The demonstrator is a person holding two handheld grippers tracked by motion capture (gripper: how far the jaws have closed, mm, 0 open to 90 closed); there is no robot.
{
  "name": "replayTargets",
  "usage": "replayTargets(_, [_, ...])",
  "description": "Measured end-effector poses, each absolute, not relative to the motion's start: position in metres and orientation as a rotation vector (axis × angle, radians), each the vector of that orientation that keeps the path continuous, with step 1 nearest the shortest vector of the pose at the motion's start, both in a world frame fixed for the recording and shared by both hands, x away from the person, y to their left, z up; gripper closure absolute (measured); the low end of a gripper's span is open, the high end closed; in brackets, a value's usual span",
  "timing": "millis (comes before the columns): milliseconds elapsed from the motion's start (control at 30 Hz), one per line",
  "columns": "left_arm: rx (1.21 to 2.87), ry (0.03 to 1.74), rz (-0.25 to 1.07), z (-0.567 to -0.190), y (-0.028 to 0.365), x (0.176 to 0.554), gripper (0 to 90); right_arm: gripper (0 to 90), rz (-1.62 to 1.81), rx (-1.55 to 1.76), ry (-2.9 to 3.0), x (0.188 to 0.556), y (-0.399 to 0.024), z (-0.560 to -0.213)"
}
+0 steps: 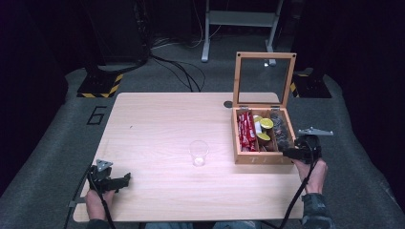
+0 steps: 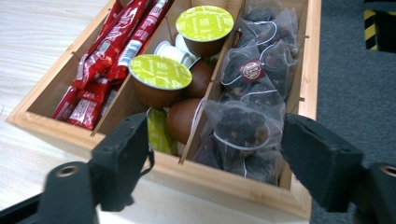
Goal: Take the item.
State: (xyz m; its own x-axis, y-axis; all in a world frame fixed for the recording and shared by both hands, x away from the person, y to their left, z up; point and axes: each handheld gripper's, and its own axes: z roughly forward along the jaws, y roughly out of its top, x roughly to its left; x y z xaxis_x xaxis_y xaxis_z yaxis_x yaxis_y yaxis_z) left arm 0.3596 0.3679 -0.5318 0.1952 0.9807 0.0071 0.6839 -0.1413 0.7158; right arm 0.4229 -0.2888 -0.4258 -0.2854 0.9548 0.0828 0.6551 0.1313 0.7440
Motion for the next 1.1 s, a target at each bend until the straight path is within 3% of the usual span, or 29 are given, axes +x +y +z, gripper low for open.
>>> replayTargets(333, [1.894, 1.552, 0.661, -0.532, 0.368, 0.359, 0.6, 42.1, 0.887, 1.616, 1.994, 0.444, -0.288, -0.432])
replayTargets(800, [1.895, 1.552, 0.660, -0.532, 0.368, 0.359, 0.7, 51.7, 0.810, 1.679, 2.015, 0.454, -0.286, -0.446])
replayTargets(1100, [1.894, 1.552, 0.660, -0.532, 0.368, 0.359, 0.7, 63.6, 0.758, 1.713, 2.021, 0.460, -0.284, -0.456])
